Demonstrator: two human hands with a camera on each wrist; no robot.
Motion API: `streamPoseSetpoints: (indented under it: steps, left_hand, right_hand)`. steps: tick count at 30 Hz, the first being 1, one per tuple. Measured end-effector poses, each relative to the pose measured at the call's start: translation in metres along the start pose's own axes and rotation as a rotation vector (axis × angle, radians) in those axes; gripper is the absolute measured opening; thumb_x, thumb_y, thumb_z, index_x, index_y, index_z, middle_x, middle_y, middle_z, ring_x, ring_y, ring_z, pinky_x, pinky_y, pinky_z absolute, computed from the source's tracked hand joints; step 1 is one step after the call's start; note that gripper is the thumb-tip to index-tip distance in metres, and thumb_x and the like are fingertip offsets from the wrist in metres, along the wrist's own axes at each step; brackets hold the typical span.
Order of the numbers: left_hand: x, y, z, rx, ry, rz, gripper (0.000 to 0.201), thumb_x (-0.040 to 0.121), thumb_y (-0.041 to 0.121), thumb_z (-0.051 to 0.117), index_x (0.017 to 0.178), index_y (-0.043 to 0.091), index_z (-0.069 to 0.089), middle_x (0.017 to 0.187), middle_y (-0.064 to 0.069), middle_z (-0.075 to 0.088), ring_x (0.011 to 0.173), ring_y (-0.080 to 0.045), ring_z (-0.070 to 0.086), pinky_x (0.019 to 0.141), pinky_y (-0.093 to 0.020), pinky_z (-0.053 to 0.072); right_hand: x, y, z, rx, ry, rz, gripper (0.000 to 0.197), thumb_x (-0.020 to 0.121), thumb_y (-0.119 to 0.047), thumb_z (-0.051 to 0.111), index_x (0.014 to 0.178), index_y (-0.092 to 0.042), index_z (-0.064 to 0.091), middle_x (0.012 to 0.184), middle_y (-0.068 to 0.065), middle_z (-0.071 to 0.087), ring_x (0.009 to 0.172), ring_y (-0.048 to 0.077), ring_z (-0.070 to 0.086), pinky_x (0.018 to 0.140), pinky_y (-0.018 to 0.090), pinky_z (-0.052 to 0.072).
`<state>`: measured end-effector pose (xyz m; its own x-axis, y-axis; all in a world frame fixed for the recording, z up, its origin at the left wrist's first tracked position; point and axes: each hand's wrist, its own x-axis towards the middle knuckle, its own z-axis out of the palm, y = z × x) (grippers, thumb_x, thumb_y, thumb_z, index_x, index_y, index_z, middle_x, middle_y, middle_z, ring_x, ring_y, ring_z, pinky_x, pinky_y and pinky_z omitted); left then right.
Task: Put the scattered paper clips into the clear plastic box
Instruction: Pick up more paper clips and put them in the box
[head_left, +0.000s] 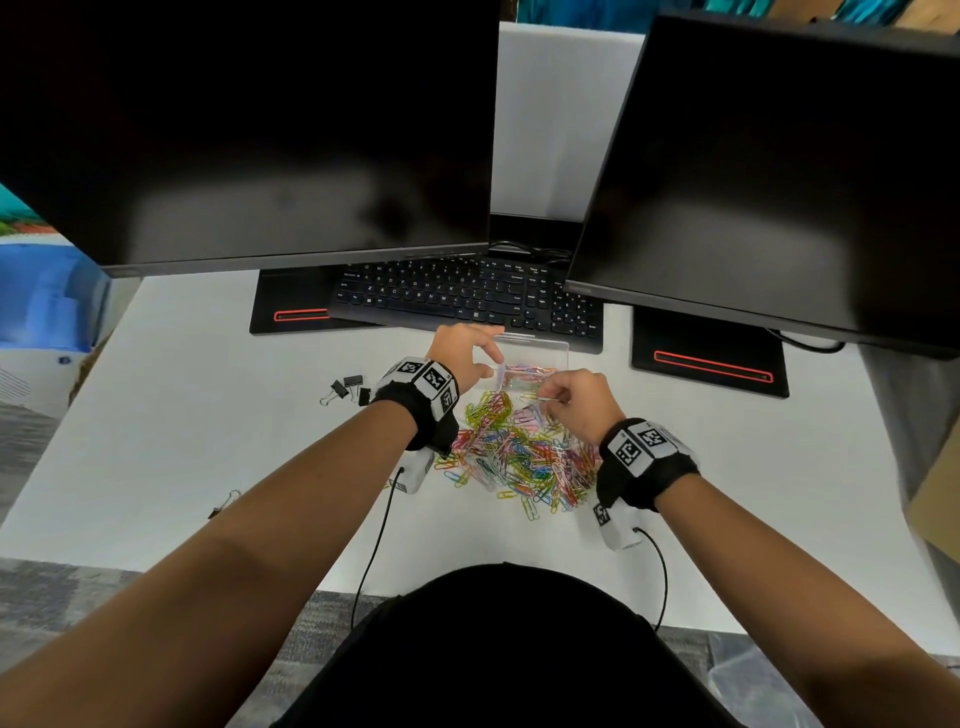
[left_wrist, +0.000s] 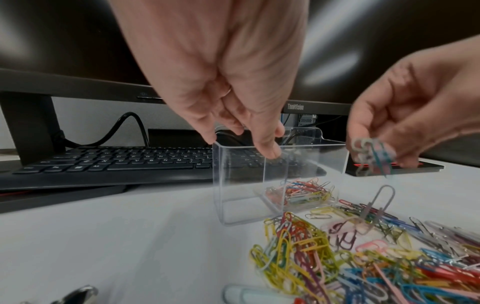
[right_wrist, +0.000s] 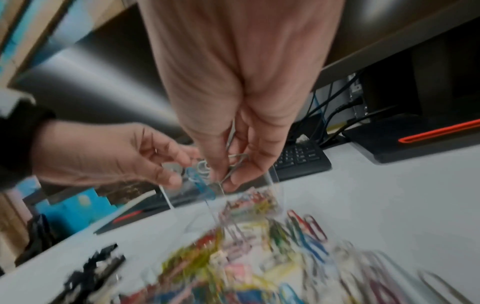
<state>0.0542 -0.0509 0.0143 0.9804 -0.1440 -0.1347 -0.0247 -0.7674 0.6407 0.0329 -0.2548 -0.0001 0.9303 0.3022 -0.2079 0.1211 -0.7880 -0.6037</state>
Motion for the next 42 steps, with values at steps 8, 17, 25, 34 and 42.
streamPoseSetpoints:
  steps: [8,17,25,34,42]
  left_hand:
    - [-0.002,0.005,-0.005,0.042,-0.019,-0.004,0.016,0.076,0.006,0.074,0.09,0.013,0.076,0.135,0.003,0.056,0.124,-0.012,0.052,0.108,-0.02,0.025]
    - [-0.003,0.007,-0.006,0.047,-0.029,-0.006,0.016,0.075,0.006,0.074,0.09,0.012,0.076,0.136,0.002,0.055,0.126,-0.011,0.051,0.107,-0.018,0.022]
    - [-0.002,0.006,-0.005,0.042,-0.041,-0.008,0.015,0.075,0.005,0.074,0.088,0.013,0.076,0.135,0.003,0.056,0.123,-0.011,0.053,0.107,-0.019,0.027]
    - [-0.002,0.008,-0.007,0.039,-0.025,-0.027,0.014,0.076,0.004,0.073,0.087,0.012,0.076,0.135,0.003,0.056,0.124,-0.011,0.053,0.104,-0.017,0.027]
    - [-0.003,0.009,-0.007,0.064,-0.022,-0.026,0.015,0.077,0.003,0.072,0.088,0.012,0.076,0.135,0.003,0.056,0.124,-0.01,0.052,0.1,-0.014,0.025]
  right_hand:
    - [0.016,-0.029,-0.034,0.203,0.186,-0.074,0.011,0.085,-0.012,0.066,0.094,-0.016,0.071,0.089,-0.006,0.067,0.084,0.009,0.059,0.08,0.021,0.046]
    - [0.025,-0.033,-0.036,0.055,0.079,-0.001,0.024,0.087,-0.001,0.057,0.103,-0.013,0.07,0.106,0.003,0.068,0.09,0.014,0.063,0.084,0.023,0.051]
    - [0.008,-0.032,-0.009,-0.087,-0.139,-0.114,0.019,0.081,-0.001,0.064,0.094,-0.011,0.074,0.098,0.007,0.072,0.087,0.017,0.065,0.081,0.021,0.053]
    - [0.01,-0.011,0.028,-0.335,-0.301,-0.044,0.029,0.078,0.005,0.057,0.094,-0.016,0.068,0.11,0.006,0.058,0.099,0.025,0.061,0.09,0.035,0.051]
    - [0.004,-0.009,0.018,-0.352,-0.316,-0.039,0.02,0.072,0.003,0.058,0.074,-0.014,0.069,0.091,0.003,0.066,0.082,0.023,0.065,0.077,0.033,0.056]
